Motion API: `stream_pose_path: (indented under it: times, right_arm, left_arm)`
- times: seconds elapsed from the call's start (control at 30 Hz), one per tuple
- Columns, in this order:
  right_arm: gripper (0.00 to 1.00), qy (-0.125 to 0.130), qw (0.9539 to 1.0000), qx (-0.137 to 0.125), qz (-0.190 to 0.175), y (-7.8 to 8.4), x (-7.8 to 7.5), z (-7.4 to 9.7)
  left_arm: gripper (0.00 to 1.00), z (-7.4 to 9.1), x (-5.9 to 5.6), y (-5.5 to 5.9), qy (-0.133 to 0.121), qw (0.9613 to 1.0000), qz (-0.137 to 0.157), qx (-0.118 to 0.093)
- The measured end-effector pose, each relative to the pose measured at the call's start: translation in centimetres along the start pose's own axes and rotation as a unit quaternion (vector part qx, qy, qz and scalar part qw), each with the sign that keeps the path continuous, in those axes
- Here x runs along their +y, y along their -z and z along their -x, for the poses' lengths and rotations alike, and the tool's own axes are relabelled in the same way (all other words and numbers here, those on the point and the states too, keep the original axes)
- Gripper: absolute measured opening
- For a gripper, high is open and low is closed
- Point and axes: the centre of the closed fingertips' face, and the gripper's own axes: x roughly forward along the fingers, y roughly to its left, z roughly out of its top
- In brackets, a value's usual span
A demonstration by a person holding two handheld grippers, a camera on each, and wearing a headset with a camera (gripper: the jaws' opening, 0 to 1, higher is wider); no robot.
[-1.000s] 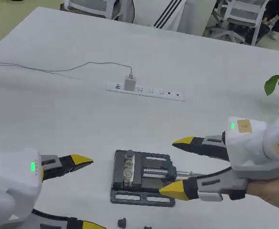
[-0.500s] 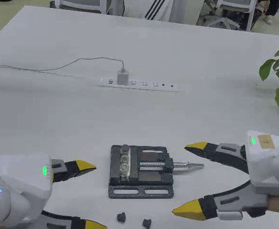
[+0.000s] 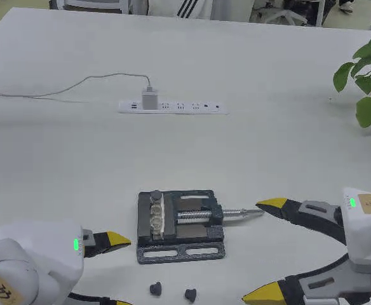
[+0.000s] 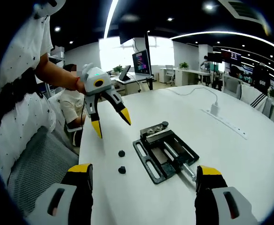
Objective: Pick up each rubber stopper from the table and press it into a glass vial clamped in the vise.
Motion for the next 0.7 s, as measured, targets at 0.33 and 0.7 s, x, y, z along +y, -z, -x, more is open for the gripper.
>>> stream_pose_path:
  times: [0.33, 0.7]
  right_arm:
    - [0.91, 0.005, 0.9999, -0.008, -0.014, 1.1, 0.5, 0.5]
    - [0.90, 0.016, 0.9994, -0.011, -0.029, 2.0, 0.7, 1.1]
  left_arm:
    - [0.39, -1.7, -0.9, 1.4, 0.016, 0.9993, -0.014, 0.031]
    - [0.25, -3.8, -0.9, 2.4, 0.020, 0.9979, -0.024, 0.057]
